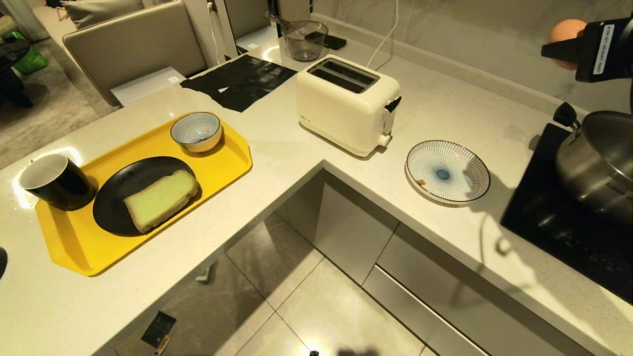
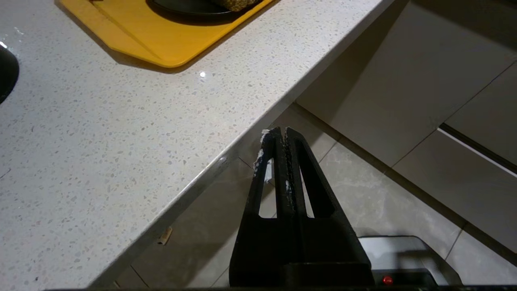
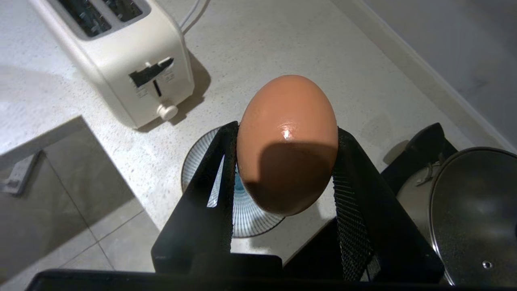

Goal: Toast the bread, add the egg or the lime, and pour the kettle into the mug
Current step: Put the egg in the bowl

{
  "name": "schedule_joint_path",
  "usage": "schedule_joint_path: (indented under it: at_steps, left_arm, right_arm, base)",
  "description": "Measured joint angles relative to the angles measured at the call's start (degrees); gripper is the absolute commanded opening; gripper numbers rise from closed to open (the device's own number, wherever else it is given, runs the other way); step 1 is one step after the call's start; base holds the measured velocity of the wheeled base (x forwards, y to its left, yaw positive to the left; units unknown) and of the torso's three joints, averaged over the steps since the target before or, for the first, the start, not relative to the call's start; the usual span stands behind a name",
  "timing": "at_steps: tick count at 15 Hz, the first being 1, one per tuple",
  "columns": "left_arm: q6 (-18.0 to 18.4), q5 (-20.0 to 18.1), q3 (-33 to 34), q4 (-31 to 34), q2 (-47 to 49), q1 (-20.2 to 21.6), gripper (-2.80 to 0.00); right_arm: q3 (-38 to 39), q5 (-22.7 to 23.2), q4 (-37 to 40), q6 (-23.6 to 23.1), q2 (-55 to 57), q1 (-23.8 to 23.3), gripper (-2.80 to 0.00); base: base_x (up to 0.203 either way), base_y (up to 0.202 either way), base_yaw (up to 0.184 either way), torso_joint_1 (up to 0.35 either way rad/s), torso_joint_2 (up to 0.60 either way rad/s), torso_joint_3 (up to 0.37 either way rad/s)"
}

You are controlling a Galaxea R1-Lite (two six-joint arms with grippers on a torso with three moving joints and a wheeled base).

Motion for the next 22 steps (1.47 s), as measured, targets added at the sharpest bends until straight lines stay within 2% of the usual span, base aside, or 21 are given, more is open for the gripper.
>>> schedule_joint_path:
  at_steps: [2, 8, 22]
  left_arm:
    - [0.02, -0.05, 0.0, -0.08, 0.0, 0.06, -2.8]
    - [0.03, -0.02, 0.0, -0.05, 0.0, -0.02, -2.8]
    - [0.04, 0.0, 0.0, 0.0, 0.0, 0.01, -2.8]
  right_arm:
    - [1.57, 2.49, -0.29, -0.17, -1.07, 0.0, -2.8]
    - [2.37, 4.48, -0.33, -0.06, -1.79, 0.04, -2.8]
    - [2.42, 4.58, -0.18, 0.04, -1.79, 0.06, -2.8]
  base:
    - [0.004, -0.009, 0.088, -0.001, 0.0, 0.005]
    - [-0.001, -0.008, 0.172, 0.001, 0.0, 0.0]
    - [-0.001, -0.009, 0.17, 0.001, 0.0, 0.002]
